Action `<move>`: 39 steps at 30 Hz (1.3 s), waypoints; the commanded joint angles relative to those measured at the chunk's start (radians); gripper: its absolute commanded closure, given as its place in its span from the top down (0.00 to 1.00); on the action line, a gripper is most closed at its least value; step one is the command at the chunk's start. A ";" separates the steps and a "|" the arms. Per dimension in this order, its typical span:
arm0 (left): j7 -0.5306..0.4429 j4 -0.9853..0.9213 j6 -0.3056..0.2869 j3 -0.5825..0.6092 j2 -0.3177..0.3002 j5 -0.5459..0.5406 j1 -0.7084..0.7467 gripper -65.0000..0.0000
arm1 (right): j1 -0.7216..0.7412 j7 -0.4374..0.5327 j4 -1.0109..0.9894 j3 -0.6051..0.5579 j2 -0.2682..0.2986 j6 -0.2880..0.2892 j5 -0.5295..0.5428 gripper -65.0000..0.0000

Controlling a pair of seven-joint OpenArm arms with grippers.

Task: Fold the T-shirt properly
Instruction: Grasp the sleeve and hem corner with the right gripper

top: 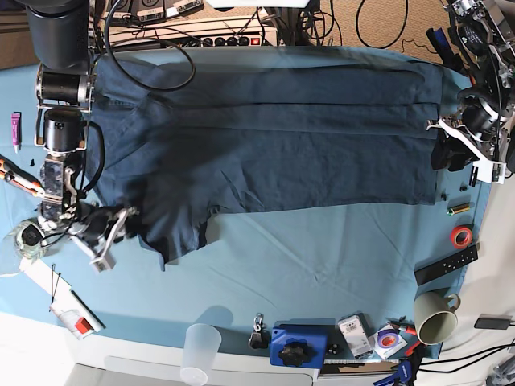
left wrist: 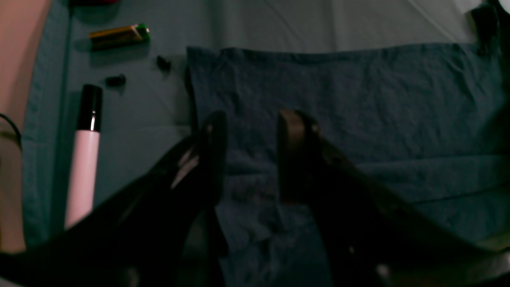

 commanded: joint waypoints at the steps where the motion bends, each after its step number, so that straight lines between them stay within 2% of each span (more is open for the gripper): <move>1: -0.022 0.014 0.000 -0.005 -0.013 -0.010 -0.007 0.34 | 0.032 0.021 -0.001 -0.008 0.014 -0.004 0.010 0.34; 7: -0.021 0.014 -0.001 -0.005 -0.013 -0.010 -0.006 0.34 | 0.013 0.016 -0.029 -0.029 0.015 -0.010 0.010 0.33; 9: -0.022 0.014 0.000 -0.005 -0.013 -0.010 -0.007 0.34 | 0.012 -0.021 -0.030 -0.029 0.014 -0.021 0.012 0.29; 12: -0.021 0.014 0.000 -0.005 -0.013 -0.010 -0.007 0.34 | 0.014 -0.128 -0.029 -0.029 0.015 -0.083 0.021 0.04; 13: -0.022 0.014 -0.001 -0.005 -0.013 -0.010 -0.006 0.34 | 0.014 -0.161 -0.029 -0.029 0.015 -0.112 0.021 0.00; 15: -0.021 0.014 -0.001 -0.005 -0.013 -0.010 -0.006 0.34 | 0.015 -0.227 -0.029 -0.027 0.016 -0.165 0.021 0.00; 18: -0.022 0.014 -0.001 -0.005 -0.013 -0.011 -0.007 0.34 | 0.013 -0.275 -0.016 -0.027 0.018 -0.188 0.022 0.00; 29: -0.022 0.014 -0.001 -0.005 -0.013 -0.010 -0.006 0.34 | -0.063 -0.513 0.239 -0.027 0.024 -0.171 0.289 0.00; 34: -0.022 0.014 -0.001 -0.005 -0.013 -0.010 -0.006 0.34 | -0.157 -0.594 0.441 -0.026 0.023 -0.186 0.321 0.00; 39: -0.021 0.014 0.000 -0.005 -0.013 -0.010 -0.006 0.34 | -0.281 -0.601 0.584 0.026 0.022 -0.186 0.321 0.00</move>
